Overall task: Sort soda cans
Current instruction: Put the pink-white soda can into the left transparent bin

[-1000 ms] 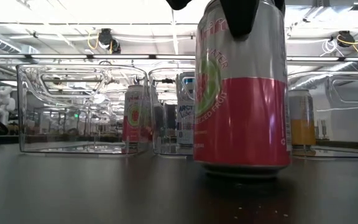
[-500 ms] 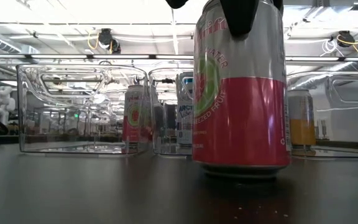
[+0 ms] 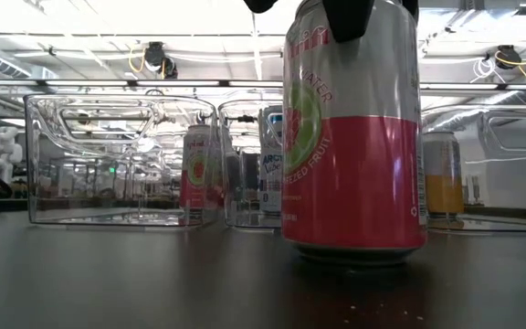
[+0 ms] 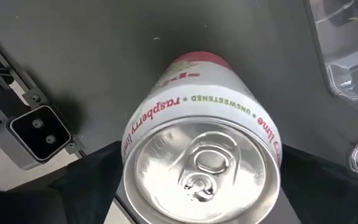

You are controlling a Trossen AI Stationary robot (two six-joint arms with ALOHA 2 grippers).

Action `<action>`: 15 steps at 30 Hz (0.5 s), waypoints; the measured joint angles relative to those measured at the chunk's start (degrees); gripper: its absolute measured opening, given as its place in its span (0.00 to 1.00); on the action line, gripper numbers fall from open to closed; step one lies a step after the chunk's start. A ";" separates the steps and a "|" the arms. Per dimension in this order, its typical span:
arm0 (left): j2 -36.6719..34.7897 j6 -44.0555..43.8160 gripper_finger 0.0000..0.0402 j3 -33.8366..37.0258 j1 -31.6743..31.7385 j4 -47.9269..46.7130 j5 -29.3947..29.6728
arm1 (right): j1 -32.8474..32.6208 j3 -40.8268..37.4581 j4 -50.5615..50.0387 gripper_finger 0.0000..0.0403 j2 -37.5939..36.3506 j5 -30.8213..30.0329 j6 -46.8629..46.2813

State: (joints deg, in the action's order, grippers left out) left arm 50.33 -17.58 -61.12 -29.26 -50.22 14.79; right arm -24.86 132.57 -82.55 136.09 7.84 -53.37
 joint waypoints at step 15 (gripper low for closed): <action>0.04 -0.02 0.97 0.00 0.00 0.17 0.00 | -1.98 2.01 -3.74 0.98 -4.57 -8.13 -1.47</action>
State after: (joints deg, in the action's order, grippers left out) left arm 50.36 -17.61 -61.12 -29.26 -50.04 14.79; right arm -26.84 134.58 -86.29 131.52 -0.29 -54.84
